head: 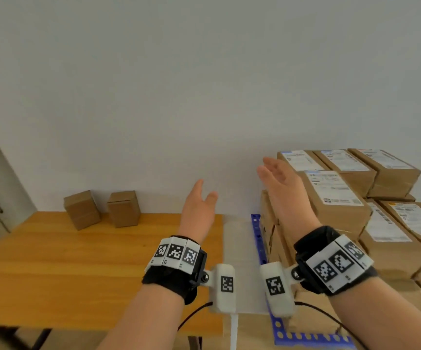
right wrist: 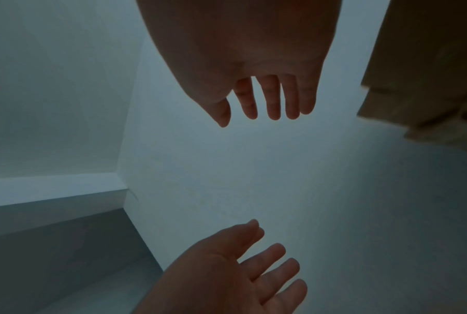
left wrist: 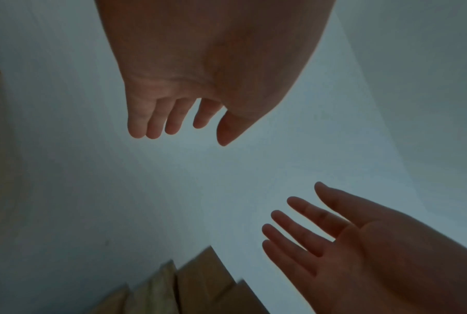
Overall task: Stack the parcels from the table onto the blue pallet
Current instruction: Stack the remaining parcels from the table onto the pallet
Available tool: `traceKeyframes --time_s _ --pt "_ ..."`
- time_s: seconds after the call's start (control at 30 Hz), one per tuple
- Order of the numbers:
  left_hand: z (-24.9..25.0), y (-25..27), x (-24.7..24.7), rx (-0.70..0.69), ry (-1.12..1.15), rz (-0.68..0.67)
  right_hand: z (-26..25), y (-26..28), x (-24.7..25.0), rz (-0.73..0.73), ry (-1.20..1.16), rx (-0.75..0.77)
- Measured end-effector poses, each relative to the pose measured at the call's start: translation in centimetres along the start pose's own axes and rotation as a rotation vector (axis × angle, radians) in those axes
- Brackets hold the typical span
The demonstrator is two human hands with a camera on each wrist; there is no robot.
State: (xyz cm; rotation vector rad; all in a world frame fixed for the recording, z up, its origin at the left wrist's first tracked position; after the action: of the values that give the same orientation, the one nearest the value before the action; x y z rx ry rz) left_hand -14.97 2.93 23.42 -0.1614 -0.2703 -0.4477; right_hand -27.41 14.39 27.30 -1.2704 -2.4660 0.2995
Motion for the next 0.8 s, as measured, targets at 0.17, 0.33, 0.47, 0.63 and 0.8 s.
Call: traceKeyframes --time_s 0.17,0.33,0.47,0.63,0.8 --pt "-4.6 -1.5 9.5 0.083 -0.022 0.082 -0.5 1.0 -10.2 -0.141 -0.023 -0.037" --pt "-9.6 -2.8 18.8 0.167 -0.076 0.162 -1.0 2.5 -20.9 -0.245 -0.038 -0.095" --pt "-13.2 -3.1 24.9 0.246 -0.134 0.174 -0.5 4.2 -28.0 -0.310 -0.018 -0.170" --pt "-17.2 -4.4 29.8 0.308 -0.193 0.161 0.7 5.5 -34.6 -0.366 0.011 -0.242" --pt "-19.9 -7.2 31.7 0.350 -0.187 0.148 2.6 4.8 -38.8 -0.399 0.054 -0.291"
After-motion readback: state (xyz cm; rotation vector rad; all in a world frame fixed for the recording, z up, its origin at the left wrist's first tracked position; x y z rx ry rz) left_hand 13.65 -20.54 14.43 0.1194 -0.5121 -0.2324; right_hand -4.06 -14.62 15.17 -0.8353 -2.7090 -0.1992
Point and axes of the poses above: each hand's wrist, its own y-axis away from the middle knuckle, its own x-axis out of the back of the hand, z = x × y, the point moved 1 cm from there along -y, towards the middle knuckle, and after that the axes turned 4 degrees about z, right-handed, at the moved point
